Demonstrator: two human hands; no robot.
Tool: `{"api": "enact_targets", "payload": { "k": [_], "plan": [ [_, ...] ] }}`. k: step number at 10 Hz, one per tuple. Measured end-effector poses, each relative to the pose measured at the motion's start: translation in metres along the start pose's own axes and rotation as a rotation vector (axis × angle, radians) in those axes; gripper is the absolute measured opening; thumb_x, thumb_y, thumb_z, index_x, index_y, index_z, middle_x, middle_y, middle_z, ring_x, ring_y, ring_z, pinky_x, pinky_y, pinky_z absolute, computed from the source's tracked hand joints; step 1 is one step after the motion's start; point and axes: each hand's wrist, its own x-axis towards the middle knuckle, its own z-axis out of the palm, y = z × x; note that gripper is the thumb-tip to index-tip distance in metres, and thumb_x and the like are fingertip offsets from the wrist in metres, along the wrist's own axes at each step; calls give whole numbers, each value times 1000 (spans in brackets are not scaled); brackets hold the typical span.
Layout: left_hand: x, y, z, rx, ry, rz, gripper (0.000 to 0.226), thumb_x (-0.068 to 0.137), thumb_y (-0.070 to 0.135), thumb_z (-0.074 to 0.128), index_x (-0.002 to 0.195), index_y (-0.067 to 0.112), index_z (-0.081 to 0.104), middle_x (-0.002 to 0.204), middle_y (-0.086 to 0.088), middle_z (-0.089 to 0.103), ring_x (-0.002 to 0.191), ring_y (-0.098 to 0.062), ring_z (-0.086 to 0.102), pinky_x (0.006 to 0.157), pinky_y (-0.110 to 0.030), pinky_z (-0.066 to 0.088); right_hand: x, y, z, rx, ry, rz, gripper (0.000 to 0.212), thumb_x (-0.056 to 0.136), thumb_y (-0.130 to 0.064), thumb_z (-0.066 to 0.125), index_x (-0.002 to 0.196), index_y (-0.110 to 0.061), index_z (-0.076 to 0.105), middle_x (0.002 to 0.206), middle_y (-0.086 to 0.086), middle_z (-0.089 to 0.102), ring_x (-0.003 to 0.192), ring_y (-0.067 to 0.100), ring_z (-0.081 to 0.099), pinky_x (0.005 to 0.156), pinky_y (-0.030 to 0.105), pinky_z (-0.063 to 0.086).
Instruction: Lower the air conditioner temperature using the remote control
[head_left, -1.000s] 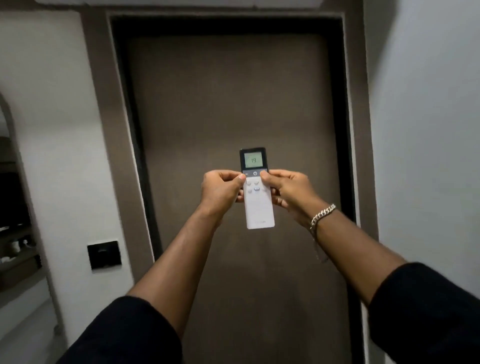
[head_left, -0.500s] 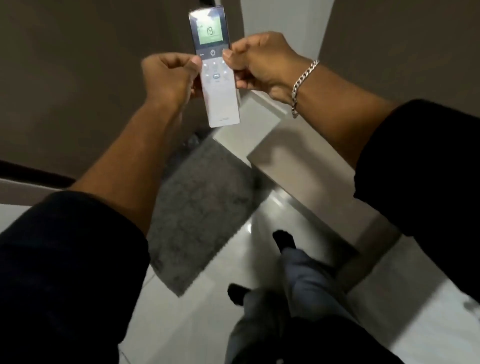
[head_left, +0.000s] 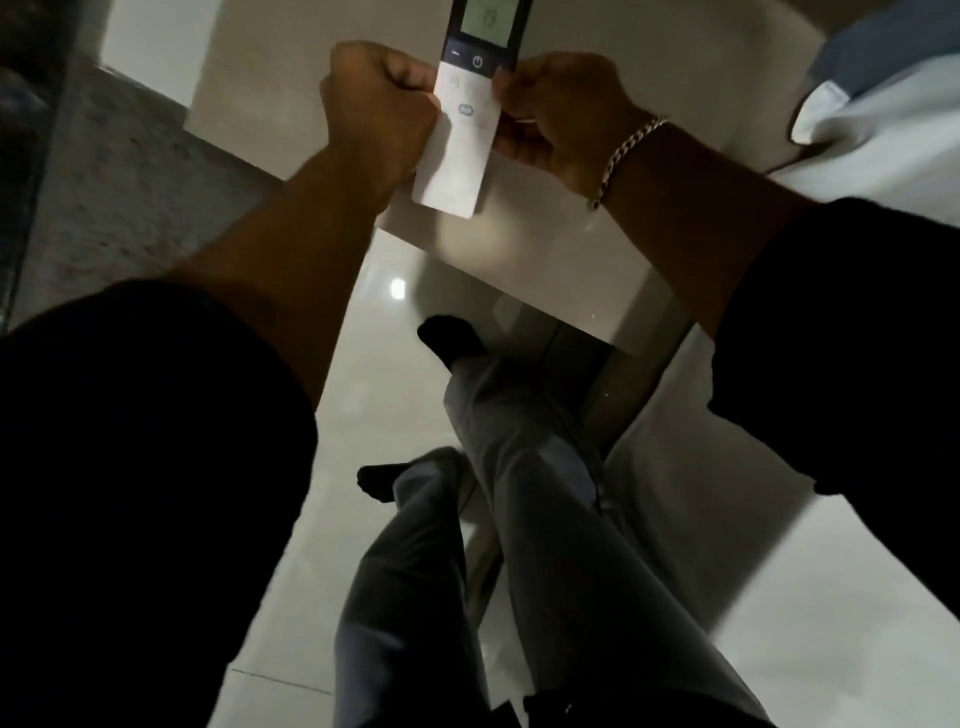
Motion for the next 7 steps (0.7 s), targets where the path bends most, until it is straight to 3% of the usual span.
{"api": "enact_targets", "payload": {
  "k": [1, 2, 3, 4, 5, 6, 7],
  "plan": [
    [7, -8, 19, 93, -24, 31, 21, 87, 9, 61, 104, 4, 73, 120, -10, 70, 104, -20, 68, 86, -33, 59, 15, 16, -7, 14, 22, 55, 6, 91, -12, 63, 85, -10, 64, 93, 11, 73, 86, 24, 72, 71, 34, 63],
    [13, -17, 34, 207, -60, 58, 30, 81, 1, 57, 105, 6, 74, 118, -9, 71, 107, -20, 66, 92, -30, 55, 29, 30, -8, 27, 49, 131, 1, 90, -10, 64, 90, -9, 63, 84, 7, 70, 75, 18, 70, 53, 26, 59],
    [11, -21, 37, 246, -115, 73, 38, 79, -1, 52, 111, 7, 72, 120, -9, 70, 111, -19, 65, 92, -20, 51, 32, 36, -7, 26, 49, 156, 10, 91, -9, 63, 100, -6, 64, 85, 7, 70, 72, 16, 69, 47, 24, 57],
    [9, -23, 37, 226, -154, 41, 40, 82, -1, 51, 116, 8, 69, 124, -9, 68, 113, -18, 64, 83, -11, 47, 35, 39, -6, 13, 94, 175, 11, 90, -9, 63, 101, -7, 64, 96, 11, 73, 77, 18, 71, 51, 25, 59],
    [6, -23, 31, 141, -208, -27, 39, 85, 2, 50, 120, 6, 67, 127, -12, 66, 115, -24, 63, 85, -18, 49, 34, 41, -4, -11, 152, 202, 8, 88, -6, 66, 95, -5, 65, 106, 16, 74, 82, 21, 73, 62, 29, 62],
    [-2, -16, 16, 67, -224, -26, 36, 85, 4, 50, 116, 6, 69, 122, -13, 68, 111, -27, 65, 88, -26, 53, 30, 35, -2, -33, 191, 227, 5, 86, -2, 67, 90, -4, 65, 107, 18, 73, 74, 19, 71, 61, 29, 62],
    [-21, -10, -15, 146, -64, 76, 39, 88, 15, 52, 125, 8, 62, 131, -9, 63, 122, -25, 57, 96, -22, 42, 9, 22, 16, -155, 271, 164, 15, 81, -5, 72, 94, -3, 65, 111, 16, 72, 74, 18, 69, 58, 24, 60]
  ]
}}
